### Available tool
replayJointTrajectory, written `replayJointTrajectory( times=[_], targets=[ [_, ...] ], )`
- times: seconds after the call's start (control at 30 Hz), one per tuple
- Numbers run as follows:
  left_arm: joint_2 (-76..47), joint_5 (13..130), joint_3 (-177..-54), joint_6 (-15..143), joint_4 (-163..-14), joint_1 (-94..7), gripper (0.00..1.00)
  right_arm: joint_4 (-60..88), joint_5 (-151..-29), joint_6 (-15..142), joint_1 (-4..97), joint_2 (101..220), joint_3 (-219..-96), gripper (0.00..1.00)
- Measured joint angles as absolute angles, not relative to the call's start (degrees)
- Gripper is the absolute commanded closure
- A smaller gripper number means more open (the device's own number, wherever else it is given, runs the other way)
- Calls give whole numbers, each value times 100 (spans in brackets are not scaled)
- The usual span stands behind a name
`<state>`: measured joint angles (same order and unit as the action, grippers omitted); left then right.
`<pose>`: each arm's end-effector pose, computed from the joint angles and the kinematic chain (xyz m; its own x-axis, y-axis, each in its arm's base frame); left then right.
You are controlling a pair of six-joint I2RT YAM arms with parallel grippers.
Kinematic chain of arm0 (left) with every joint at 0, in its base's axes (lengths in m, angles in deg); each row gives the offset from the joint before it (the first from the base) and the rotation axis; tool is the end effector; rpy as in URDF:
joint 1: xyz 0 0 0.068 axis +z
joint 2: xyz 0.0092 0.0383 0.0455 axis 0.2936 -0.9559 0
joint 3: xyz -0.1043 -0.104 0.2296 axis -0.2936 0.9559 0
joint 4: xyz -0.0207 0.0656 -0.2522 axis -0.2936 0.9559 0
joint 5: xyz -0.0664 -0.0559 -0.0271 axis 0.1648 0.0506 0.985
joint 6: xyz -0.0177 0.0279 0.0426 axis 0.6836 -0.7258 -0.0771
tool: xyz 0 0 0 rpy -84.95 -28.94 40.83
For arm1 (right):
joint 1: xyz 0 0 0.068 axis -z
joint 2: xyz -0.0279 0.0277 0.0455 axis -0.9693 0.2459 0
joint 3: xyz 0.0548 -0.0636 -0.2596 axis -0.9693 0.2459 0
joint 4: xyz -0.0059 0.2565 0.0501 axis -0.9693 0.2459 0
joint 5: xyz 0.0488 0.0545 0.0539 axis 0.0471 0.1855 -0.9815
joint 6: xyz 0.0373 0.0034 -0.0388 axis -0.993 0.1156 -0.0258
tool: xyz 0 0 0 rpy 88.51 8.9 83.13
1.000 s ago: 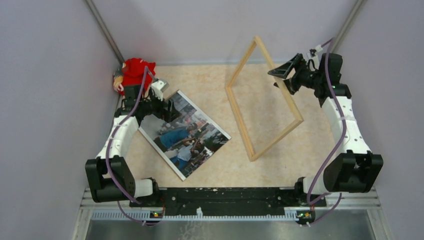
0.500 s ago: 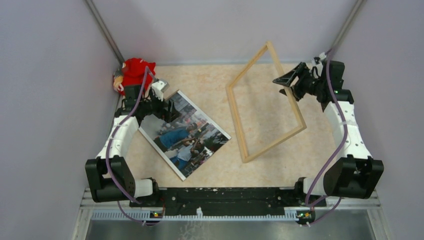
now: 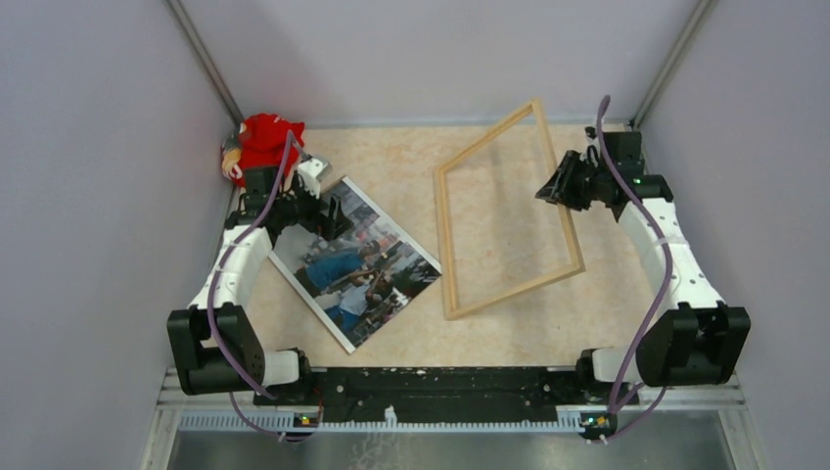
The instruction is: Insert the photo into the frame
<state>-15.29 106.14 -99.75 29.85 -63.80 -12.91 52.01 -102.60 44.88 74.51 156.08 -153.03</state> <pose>0.2818 -0.0038 0.2778 -0.4430 0.2464 -0.8620 0.6689 0.7310 -0.1348 0.2851 0.0186 0.3326 -0.7438 0.3842 -0.5470 0.0523 0.8493 0.5254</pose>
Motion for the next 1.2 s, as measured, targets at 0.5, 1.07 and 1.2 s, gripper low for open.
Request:
replayJointTrajectory(
  times=[0.5,1.07,1.2],
  targets=[
    [-1671,10363,-9975,2795,-6378,-1295,1,5147,-9886,5118,6766,16622,-15056,77],
    [-1708,10302,-9975,2642,-6378,-1295,1,5404,-7591,5262,6172,18045,-15062,51],
    [-1708,10300,-9975,2627,-6378,-1295,1,5503,-7150,5319,6036,18108,-15062,37]
  ],
)
